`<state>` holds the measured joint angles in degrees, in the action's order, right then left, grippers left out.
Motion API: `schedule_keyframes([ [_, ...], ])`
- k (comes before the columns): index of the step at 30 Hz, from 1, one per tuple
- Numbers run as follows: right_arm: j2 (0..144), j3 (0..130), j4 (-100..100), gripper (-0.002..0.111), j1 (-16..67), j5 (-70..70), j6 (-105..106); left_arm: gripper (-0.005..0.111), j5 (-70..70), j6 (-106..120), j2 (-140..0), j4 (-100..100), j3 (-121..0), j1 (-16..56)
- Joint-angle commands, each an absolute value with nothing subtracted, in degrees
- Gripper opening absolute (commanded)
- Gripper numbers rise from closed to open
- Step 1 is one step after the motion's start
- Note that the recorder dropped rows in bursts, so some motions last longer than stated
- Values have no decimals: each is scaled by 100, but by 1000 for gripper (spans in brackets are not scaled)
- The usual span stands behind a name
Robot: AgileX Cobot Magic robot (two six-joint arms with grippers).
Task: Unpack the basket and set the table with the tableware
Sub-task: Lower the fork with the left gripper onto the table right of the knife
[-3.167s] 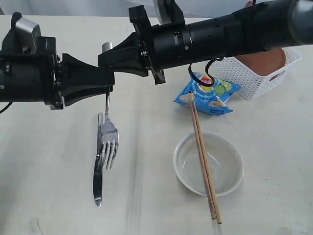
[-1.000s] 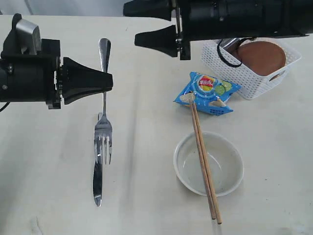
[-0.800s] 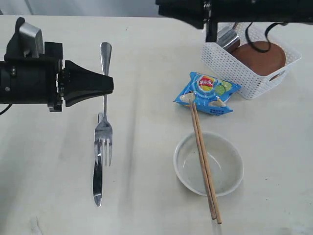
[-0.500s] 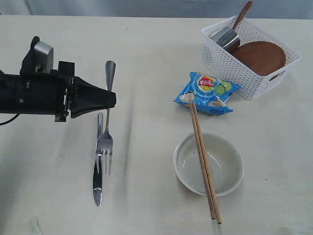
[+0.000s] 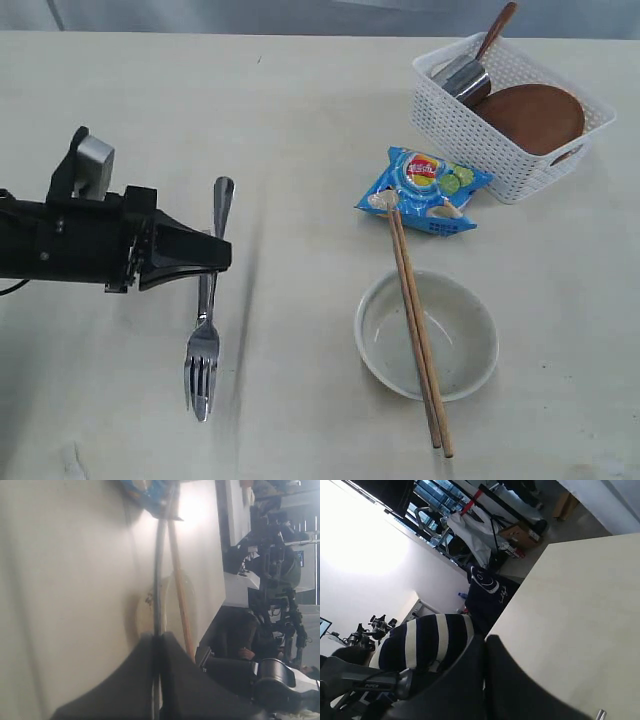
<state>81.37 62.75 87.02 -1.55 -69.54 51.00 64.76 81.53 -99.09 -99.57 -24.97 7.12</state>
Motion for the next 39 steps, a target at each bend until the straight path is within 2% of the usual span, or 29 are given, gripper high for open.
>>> schedule_keyframes([
  [1,8102,6257,8671,0,-190,-6996,5127,0,6836,8441,-10271,-9995,-2446,725],
  [11,8102,6257,8660,0,-190,-6996,5073,0,6859,8515,-10890,-9995,-2663,725],
  [29,8102,6257,8527,0,-190,-6996,5073,0,6683,8302,-10938,-9995,-2851,725],
  [39,8102,6257,8322,0,-190,-6996,5073,0,5926,7675,-10938,-9995,-3028,1334],
])
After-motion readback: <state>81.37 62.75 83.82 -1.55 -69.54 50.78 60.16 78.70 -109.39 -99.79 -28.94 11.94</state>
